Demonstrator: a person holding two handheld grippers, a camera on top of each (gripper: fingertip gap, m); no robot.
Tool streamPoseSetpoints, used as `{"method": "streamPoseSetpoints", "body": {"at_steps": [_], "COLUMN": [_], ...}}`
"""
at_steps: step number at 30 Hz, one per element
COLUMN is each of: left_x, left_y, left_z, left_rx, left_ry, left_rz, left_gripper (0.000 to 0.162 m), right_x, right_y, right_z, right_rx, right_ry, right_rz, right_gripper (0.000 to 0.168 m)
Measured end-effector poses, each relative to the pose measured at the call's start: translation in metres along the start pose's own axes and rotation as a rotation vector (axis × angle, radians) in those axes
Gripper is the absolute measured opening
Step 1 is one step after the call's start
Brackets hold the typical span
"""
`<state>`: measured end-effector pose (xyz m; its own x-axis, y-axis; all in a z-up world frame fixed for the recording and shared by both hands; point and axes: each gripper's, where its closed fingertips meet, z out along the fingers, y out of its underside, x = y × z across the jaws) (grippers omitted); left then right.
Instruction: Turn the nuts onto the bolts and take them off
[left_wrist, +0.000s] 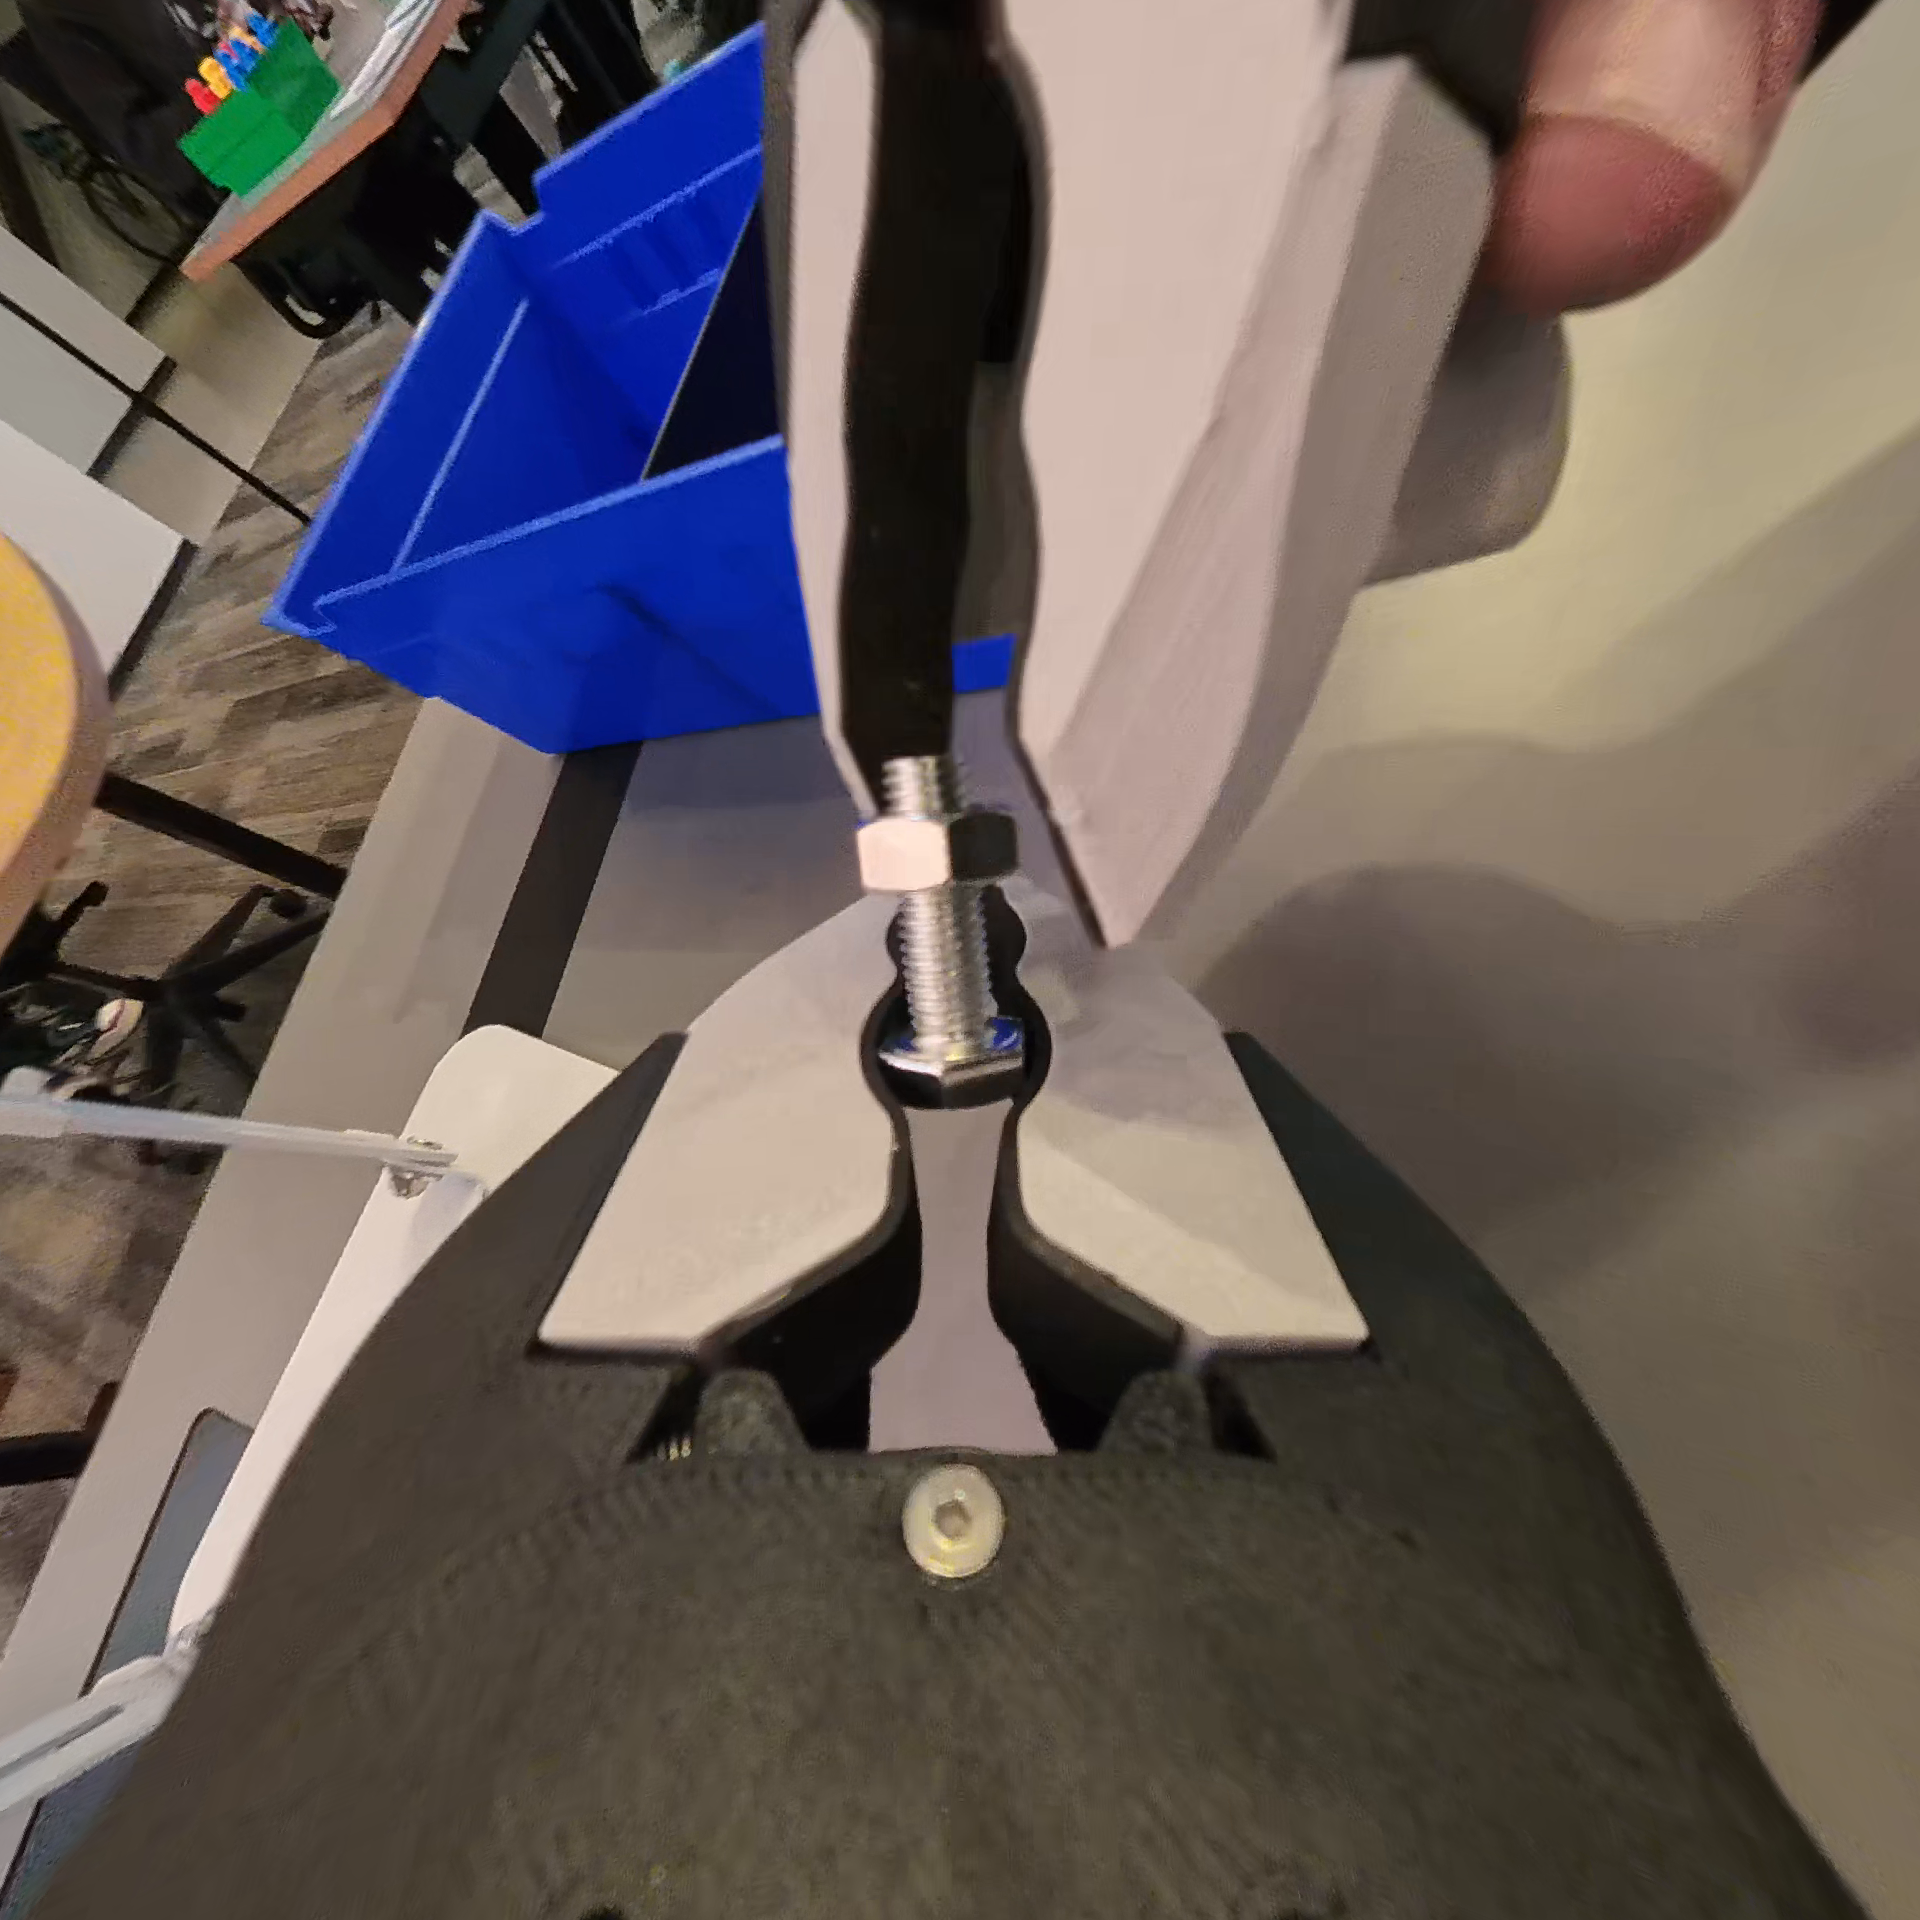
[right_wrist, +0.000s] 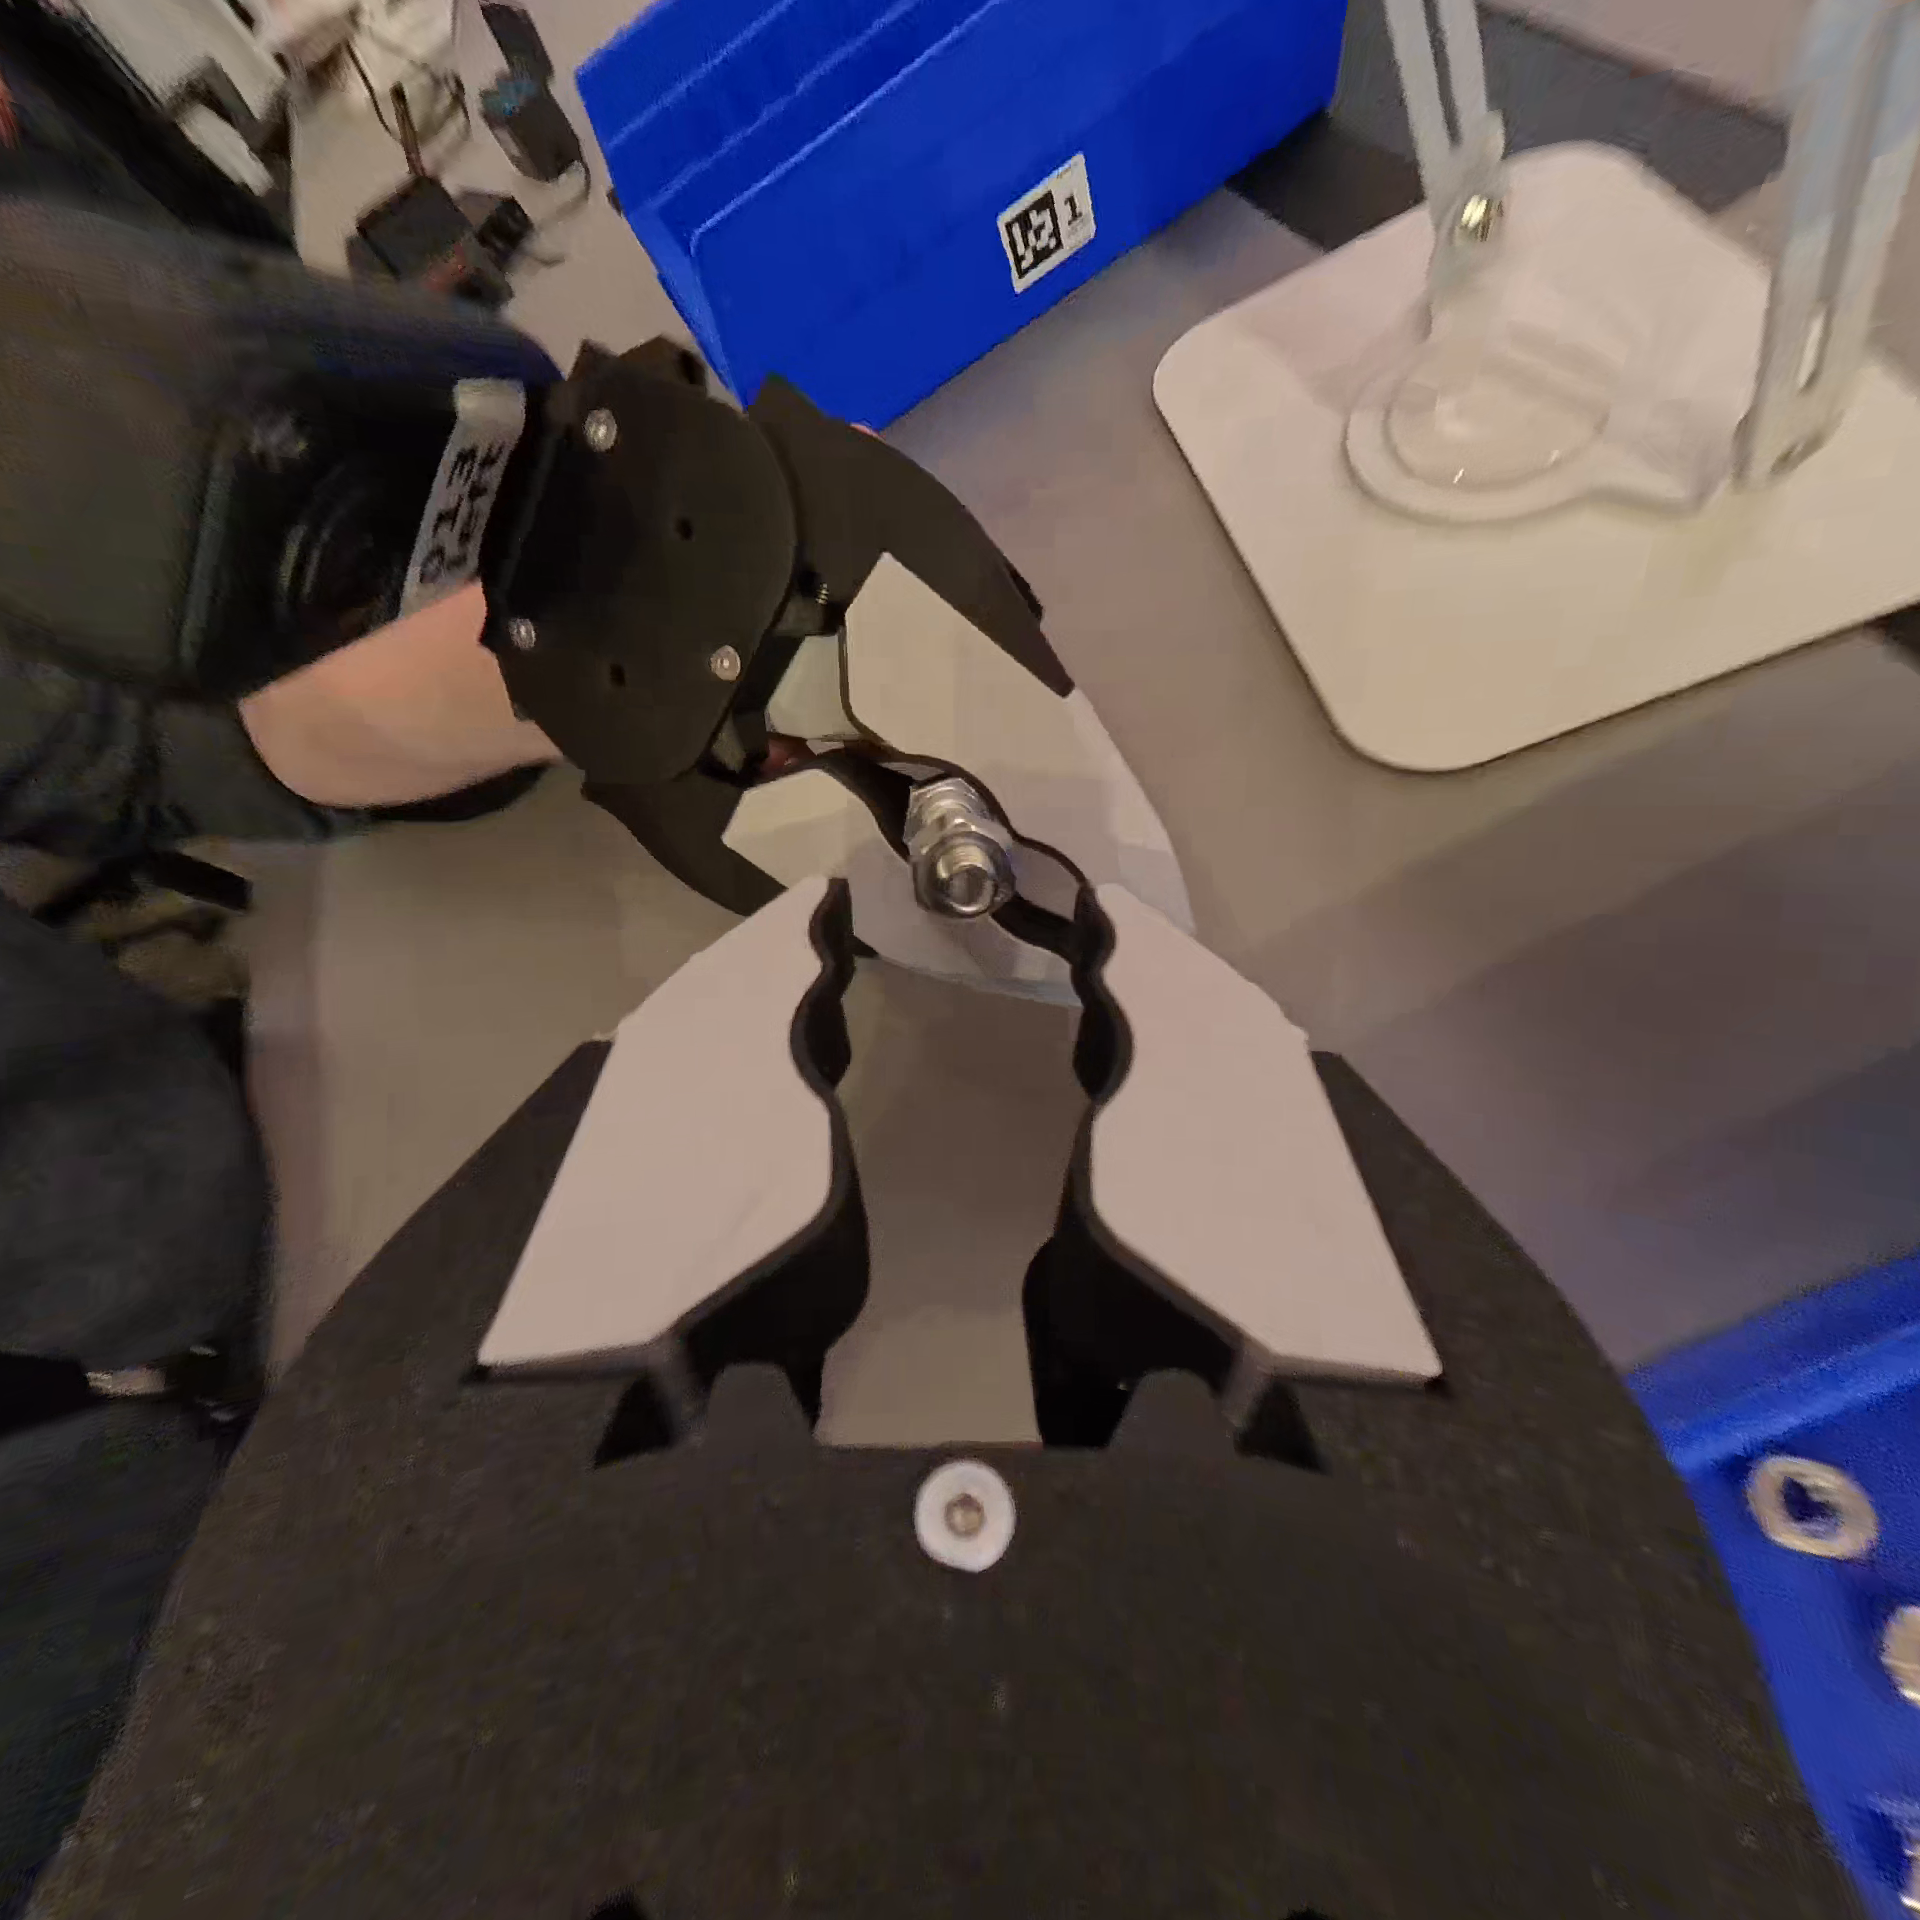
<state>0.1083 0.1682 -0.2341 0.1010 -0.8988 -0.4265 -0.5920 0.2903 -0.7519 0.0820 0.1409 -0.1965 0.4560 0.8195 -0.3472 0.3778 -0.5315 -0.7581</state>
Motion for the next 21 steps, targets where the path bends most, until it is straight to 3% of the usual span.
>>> {"method": "streamPoseSetpoints", "body": {"at_steps": [7,12,17,21], "left_x": [0.012,0.02,0.019,0.013], "left_y": [-0.006,-0.011,-0.011,-0.007], "left_z": [-0.003,-0.005,-0.006,-0.004], "left_rx": [0.062,0.084,0.098,0.067], "left_ry": [0.122,0.172,0.182,0.12], "left_rz": [-0.05,-0.06,-0.072,-0.036], "left_gripper": [0.01,0.01,0.01,0.01], "right_x": [-0.002,-0.007,-0.007,-0.004], "right_y": [-0.008,-0.01,-0.008,-0.008], "right_z": [-0.013,-0.011,-0.008,-0.006], "right_rx": [-0.106,-0.208,-0.249,-0.231], "right_ry": [0.112,0.103,0.071,0.064], "right_rz": [-0.659,-0.948,-0.996,-0.815], "right_gripper": [0.033,0.024,0.017,0.017]}}
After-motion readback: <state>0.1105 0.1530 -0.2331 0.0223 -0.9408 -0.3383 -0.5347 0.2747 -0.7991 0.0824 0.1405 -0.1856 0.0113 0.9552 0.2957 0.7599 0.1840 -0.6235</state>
